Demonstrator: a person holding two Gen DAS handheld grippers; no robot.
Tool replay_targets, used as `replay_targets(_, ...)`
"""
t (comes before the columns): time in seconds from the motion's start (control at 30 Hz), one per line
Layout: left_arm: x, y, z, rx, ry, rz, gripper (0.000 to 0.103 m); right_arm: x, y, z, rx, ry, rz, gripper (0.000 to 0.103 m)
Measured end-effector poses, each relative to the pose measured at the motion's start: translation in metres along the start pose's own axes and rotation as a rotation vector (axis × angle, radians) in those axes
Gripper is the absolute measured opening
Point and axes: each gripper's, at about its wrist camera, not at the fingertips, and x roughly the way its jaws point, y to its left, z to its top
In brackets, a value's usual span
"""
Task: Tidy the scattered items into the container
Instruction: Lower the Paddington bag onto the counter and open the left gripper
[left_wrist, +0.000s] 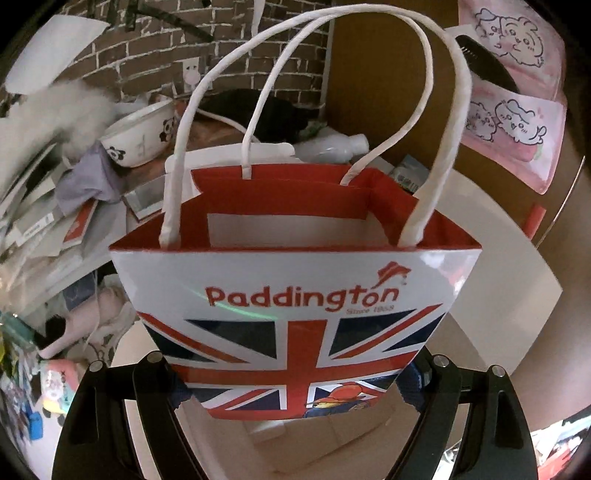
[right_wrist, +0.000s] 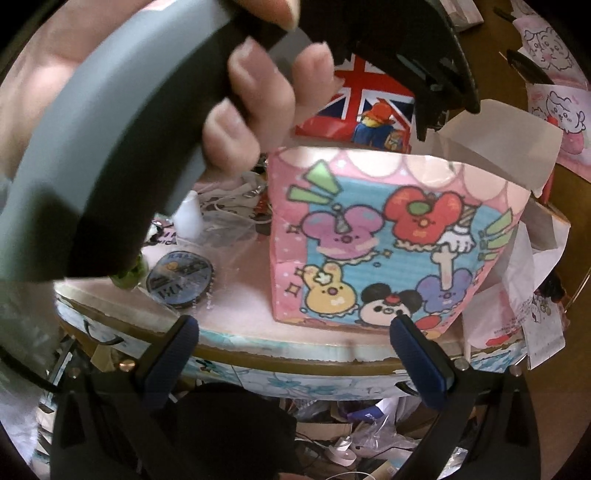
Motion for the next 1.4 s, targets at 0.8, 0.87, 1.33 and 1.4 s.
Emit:
replay_targets(0.8, -0.030, -0.013, 0.003, 0.126, -0.170, 0.054, 0.093, 0.003, 0.003, -0.001, 0.001, 0.002, 0.001, 0.103)
replay_targets(0.87, -0.038, -0.014, 0.002, 0.133, -0.199, 0.051, 0.093, 0.003, 0.003, -0.001, 0.001, 0.002, 0.002, 0.103)
replay_targets(1.33, -0.066, -0.009, 0.000, 0.205, -0.206, 0.061, 0.093, -0.001, 0.006, -0.001, -0.001, -0.014, 0.017, 0.103)
replay_targets(1.4, -0.062, -0.004, -0.002, 0.196, -0.181, 0.039, 0.093, -0.001, 0.007, -0.001, -0.004, -0.015, 0.018, 0.103)
